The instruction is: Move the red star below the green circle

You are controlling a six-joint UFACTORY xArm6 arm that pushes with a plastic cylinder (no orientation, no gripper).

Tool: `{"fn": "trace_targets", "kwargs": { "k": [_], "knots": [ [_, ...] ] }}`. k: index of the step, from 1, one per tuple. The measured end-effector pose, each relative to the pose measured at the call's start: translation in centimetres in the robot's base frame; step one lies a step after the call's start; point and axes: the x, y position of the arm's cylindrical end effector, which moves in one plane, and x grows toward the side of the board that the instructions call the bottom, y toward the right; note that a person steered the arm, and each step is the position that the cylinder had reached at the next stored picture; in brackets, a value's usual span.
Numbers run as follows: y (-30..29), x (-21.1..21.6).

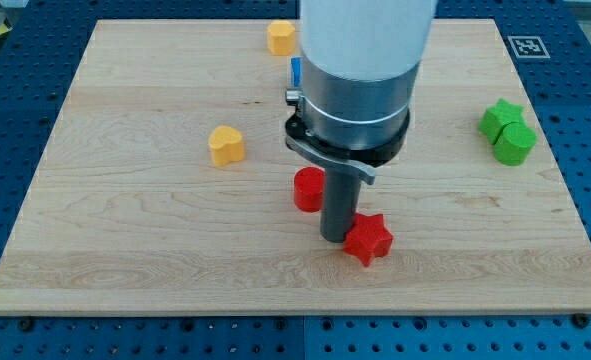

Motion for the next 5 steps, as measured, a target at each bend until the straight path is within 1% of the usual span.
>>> {"fn": "trace_targets", "kwargs": {
  "k": [2, 3, 5],
  "knots": [
    [-0.5, 2.7],
    [0.3, 2.7],
    [5.0, 2.7]
  ]
}}
